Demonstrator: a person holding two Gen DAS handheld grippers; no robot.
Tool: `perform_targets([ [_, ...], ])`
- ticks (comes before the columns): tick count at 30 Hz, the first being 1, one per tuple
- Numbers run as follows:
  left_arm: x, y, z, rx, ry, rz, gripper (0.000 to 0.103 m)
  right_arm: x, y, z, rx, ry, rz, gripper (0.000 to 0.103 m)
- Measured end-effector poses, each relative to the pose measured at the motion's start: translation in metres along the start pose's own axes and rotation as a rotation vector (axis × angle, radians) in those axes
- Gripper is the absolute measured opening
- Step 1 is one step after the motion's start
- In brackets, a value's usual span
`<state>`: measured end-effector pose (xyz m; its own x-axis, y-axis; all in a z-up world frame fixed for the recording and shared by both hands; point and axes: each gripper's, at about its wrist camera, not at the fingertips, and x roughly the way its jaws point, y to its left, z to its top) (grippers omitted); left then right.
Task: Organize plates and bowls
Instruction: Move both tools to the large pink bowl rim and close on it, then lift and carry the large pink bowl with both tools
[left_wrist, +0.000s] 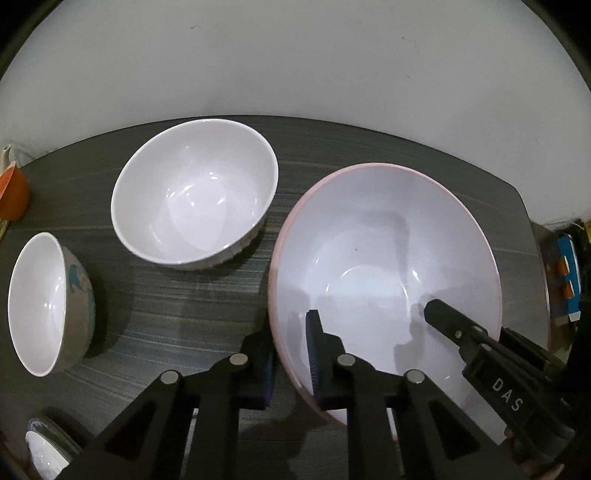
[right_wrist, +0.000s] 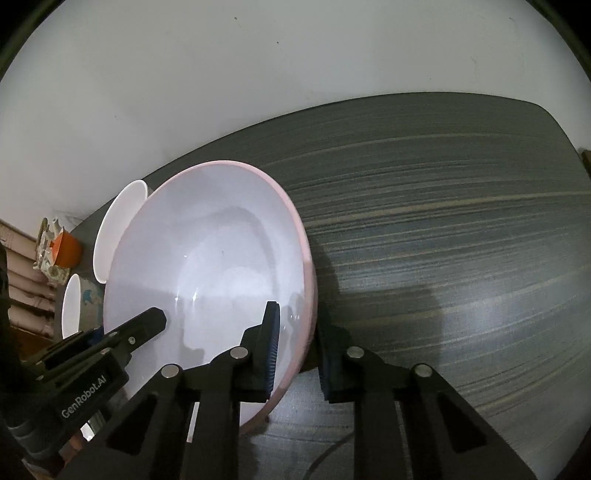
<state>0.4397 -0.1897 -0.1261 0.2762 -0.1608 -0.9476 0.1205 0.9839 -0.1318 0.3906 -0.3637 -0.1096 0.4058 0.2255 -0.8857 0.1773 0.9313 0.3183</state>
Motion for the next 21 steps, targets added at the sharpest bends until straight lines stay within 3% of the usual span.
perform_targets([
  [11, -0.042, 0.003, -0.018, 0.029, -0.050, 0.029, 0.015, -0.044, 0.024, -0.027, -0.020, -0.029, 0.024, 0.018],
  [21, -0.094, 0.021, -0.086, 0.006, -0.059, 0.051, 0.015, -0.090, 0.051, -0.091, -0.065, -0.015, 0.049, 0.018],
])
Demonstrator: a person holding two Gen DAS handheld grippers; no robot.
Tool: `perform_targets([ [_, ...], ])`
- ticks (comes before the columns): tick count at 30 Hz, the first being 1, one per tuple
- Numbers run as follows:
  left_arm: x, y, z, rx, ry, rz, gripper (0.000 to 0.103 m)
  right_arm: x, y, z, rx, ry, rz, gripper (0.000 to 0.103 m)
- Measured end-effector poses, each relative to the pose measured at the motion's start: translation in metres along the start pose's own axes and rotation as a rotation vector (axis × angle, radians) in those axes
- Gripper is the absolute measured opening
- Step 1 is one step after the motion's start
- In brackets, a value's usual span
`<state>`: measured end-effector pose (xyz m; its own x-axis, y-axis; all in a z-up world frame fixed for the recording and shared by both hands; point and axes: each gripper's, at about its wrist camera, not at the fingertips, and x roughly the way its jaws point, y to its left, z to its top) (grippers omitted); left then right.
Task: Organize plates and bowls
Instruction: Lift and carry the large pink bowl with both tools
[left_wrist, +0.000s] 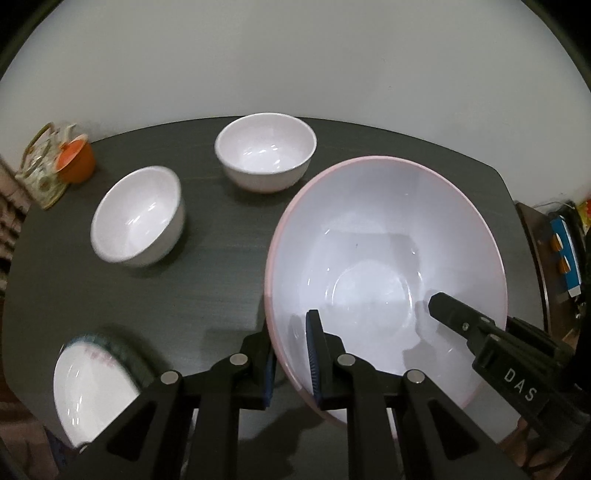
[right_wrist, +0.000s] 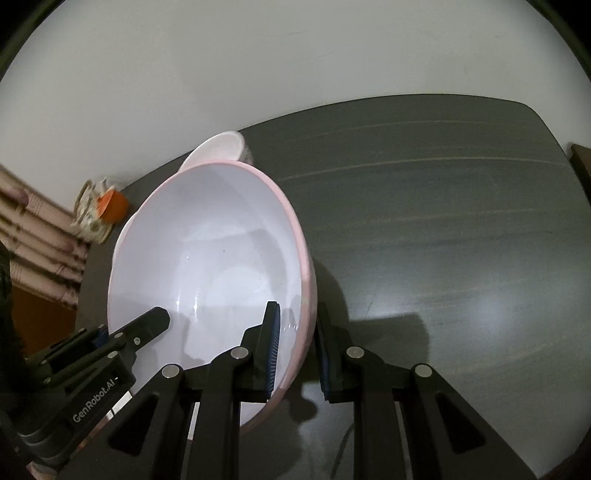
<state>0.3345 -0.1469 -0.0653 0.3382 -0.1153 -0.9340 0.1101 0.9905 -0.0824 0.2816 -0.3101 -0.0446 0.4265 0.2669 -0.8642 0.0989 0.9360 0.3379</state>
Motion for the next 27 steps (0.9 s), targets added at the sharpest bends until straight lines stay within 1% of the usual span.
perform_targets([
  [7, -0.025, 0.022, -0.038, -0.034, 0.011, -0.013, 0.015, -0.014, 0.025, -0.047, -0.032, 0.021, 0.004, 0.018],
  [14, -0.026, 0.035, -0.069, -0.065, 0.039, -0.031, 0.015, -0.010, 0.037, -0.082, -0.046, 0.048, -0.011, 0.018],
  [16, -0.024, 0.037, -0.078, -0.072, 0.045, -0.033, 0.015, -0.010, 0.035, -0.089, -0.045, 0.058, -0.015, 0.018],
  [18, -0.020, 0.038, -0.085, -0.075, 0.057, -0.030, 0.015, 0.000, 0.045, -0.092, -0.046, 0.068, -0.019, 0.018],
  [27, -0.001, 0.042, -0.093, -0.068, 0.092, -0.016, 0.015, 0.018, 0.045, -0.107, -0.038, 0.107, -0.040, 0.019],
])
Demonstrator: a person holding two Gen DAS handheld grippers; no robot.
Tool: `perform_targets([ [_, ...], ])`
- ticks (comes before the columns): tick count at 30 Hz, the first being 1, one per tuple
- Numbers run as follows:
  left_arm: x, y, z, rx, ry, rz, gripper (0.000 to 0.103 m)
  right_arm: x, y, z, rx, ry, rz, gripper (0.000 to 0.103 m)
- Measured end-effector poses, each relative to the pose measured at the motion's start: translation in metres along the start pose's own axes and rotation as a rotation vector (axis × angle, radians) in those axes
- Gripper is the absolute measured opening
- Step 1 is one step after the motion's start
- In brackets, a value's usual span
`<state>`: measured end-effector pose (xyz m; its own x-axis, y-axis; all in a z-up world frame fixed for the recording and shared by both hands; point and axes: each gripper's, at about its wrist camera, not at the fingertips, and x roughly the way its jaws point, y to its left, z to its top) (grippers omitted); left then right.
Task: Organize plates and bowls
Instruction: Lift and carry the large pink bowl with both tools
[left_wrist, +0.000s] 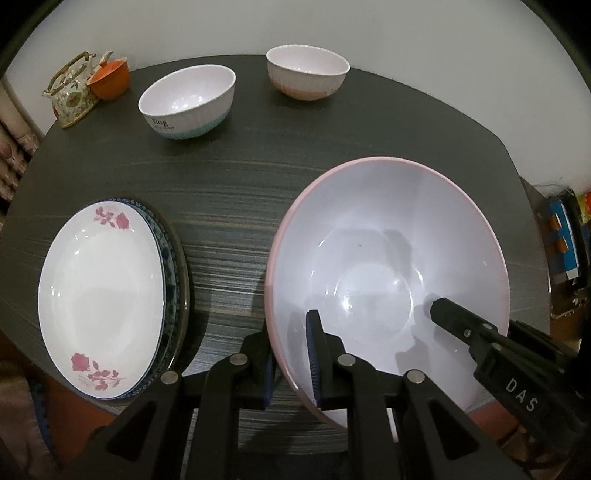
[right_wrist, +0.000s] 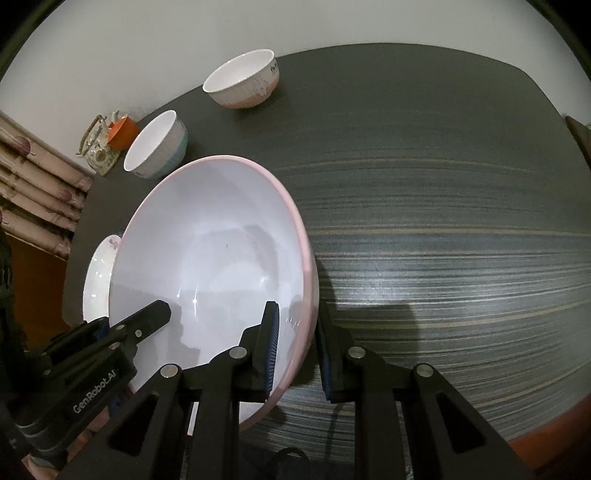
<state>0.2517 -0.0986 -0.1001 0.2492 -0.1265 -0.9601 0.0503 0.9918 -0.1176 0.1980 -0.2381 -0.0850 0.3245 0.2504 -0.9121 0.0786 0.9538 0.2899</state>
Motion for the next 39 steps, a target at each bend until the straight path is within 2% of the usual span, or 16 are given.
perform_targets([
  [25, 0.012, -0.008, -0.007, 0.011, 0.021, 0.037, 0.015, 0.017, -0.008, -0.002, 0.029, 0.038, 0.019, 0.022],
  [27, 0.011, -0.008, -0.006, 0.012, 0.015, 0.047, 0.015, 0.017, -0.009, -0.002, 0.031, 0.039, 0.021, 0.025],
  [29, 0.011, -0.008, -0.005, 0.013, 0.016, 0.048, 0.016, 0.017, -0.009, -0.002, 0.032, 0.035, 0.019, 0.036],
  [34, 0.011, -0.009, -0.003, 0.010, 0.020, 0.065, 0.021, 0.011, -0.008, -0.001, 0.029, 0.017, 0.010, 0.048],
  [35, 0.011, -0.008, -0.002, 0.009, 0.018, 0.070, 0.023, 0.010, -0.008, 0.000, 0.032, 0.011, 0.008, 0.052],
  [39, 0.004, -0.009, 0.000, 0.005, 0.000, 0.086, 0.042, 0.003, -0.010, 0.006, 0.031, -0.008, 0.000, 0.056],
])
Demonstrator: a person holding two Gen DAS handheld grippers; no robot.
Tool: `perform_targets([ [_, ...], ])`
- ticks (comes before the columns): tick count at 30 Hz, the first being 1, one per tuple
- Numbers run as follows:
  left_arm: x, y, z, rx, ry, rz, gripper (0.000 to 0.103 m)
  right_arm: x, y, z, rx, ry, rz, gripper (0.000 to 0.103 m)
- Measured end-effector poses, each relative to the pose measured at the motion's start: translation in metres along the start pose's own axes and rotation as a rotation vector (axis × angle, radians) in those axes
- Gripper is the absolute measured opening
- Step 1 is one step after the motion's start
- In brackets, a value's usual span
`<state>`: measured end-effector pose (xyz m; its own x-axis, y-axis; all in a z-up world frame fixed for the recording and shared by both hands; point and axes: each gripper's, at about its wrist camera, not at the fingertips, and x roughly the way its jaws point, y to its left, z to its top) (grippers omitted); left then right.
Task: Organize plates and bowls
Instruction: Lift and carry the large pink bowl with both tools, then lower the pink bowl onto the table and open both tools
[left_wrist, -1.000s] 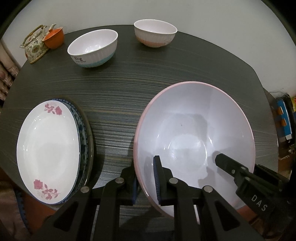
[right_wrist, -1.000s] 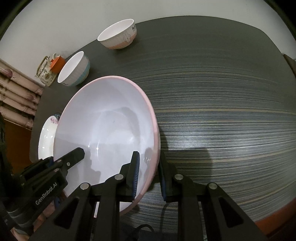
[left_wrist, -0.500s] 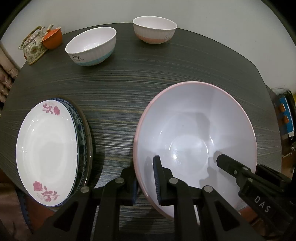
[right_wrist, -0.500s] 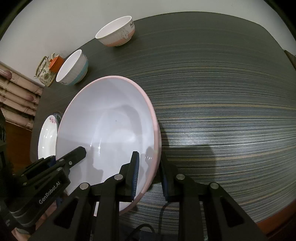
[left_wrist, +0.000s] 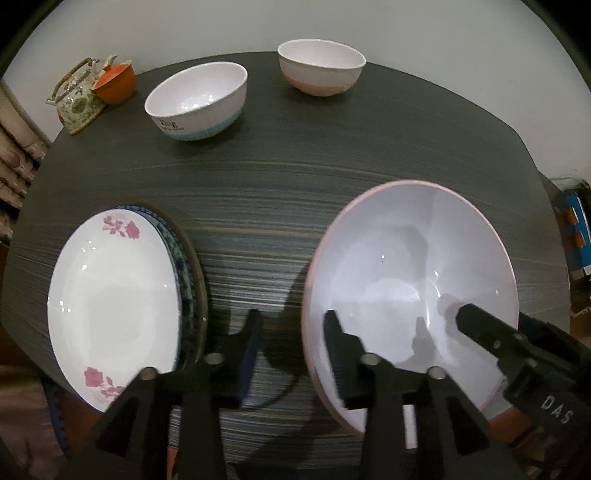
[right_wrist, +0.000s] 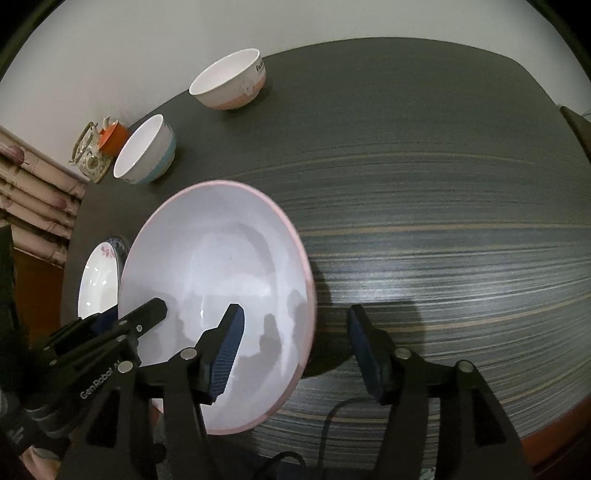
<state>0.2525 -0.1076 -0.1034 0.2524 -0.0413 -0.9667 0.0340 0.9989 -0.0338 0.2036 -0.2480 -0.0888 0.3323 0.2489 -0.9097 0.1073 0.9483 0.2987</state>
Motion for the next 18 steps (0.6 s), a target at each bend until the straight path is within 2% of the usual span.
perform_targets([
  [4, -0.009, 0.005, 0.003, -0.005, -0.014, 0.011, 0.046, -0.008, 0.000, 0.005, -0.016, -0.024, -0.010, 0.061],
  [11, -0.024, 0.011, 0.009, -0.020, -0.037, 0.005, 0.047, -0.033, 0.007, 0.021, -0.042, -0.099, -0.013, 0.061],
  [18, -0.036, 0.016, 0.016, -0.031, -0.046, -0.026, 0.051, -0.052, 0.034, 0.037, -0.118, -0.148, 0.010, 0.061],
])
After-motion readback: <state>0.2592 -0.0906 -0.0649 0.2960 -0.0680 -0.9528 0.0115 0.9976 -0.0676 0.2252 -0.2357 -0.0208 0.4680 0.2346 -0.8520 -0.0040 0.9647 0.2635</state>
